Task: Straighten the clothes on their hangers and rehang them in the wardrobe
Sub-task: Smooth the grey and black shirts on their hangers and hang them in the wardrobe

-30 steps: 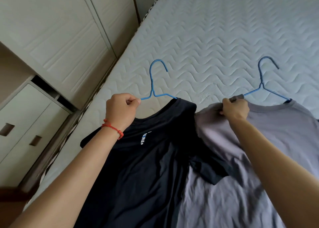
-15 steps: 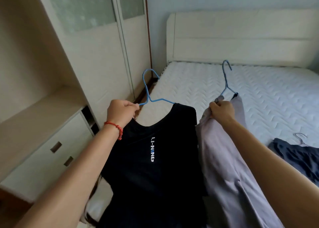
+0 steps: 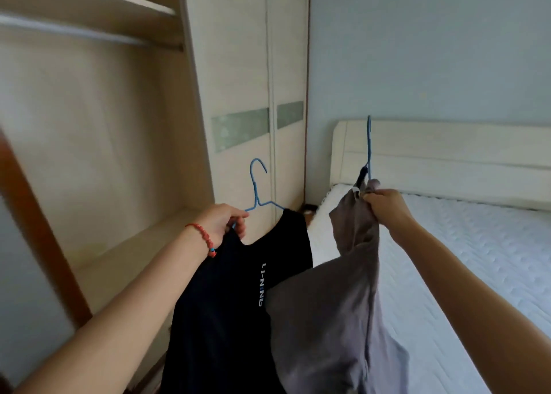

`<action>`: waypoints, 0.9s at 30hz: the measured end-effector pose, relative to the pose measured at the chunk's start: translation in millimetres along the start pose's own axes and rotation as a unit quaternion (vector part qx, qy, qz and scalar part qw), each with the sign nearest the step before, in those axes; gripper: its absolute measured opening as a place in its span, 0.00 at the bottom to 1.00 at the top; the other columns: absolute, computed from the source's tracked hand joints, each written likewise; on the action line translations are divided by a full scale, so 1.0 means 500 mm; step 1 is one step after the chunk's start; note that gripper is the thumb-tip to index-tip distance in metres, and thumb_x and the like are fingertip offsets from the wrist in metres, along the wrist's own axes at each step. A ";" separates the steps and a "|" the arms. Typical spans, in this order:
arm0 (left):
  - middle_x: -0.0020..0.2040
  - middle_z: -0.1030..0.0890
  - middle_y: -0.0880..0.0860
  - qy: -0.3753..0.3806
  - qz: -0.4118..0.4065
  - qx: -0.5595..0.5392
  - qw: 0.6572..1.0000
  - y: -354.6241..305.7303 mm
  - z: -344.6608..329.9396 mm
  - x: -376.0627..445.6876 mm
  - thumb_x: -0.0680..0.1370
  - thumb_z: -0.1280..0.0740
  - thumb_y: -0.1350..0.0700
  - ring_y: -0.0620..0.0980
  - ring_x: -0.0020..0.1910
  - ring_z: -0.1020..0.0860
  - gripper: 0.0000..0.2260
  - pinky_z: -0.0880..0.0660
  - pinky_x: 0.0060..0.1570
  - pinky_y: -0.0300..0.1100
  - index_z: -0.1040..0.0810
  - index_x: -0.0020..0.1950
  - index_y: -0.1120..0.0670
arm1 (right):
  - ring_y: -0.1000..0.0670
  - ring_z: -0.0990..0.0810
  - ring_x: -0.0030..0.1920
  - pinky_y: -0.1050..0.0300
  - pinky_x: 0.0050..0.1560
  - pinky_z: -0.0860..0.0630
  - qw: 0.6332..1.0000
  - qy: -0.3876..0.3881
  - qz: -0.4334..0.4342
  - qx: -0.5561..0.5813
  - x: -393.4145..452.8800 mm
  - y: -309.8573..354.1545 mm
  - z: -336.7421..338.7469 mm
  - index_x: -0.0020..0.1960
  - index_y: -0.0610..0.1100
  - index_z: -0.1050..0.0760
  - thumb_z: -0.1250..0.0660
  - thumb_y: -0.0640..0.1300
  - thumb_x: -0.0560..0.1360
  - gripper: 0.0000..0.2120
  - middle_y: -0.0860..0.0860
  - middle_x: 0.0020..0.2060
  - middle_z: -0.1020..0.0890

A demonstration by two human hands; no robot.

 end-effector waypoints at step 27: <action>0.30 0.31 0.54 -0.192 -0.253 -0.034 0.948 -0.268 0.336 0.063 0.78 0.41 0.64 0.41 0.14 0.34 0.10 0.35 0.17 0.31 0.27 0.38 0.61 | 0.43 0.27 0.39 0.51 0.41 0.28 0.977 0.145 0.151 -0.036 0.043 0.303 -0.336 0.49 0.27 0.23 0.44 0.39 0.78 0.16 0.32 0.41 0.22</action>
Point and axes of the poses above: each hand's wrist, its own x-axis towards the middle knuckle, its own z-axis out of the back of the hand, y = z × x, the point moved 5 cm from there along x, towards the middle knuckle
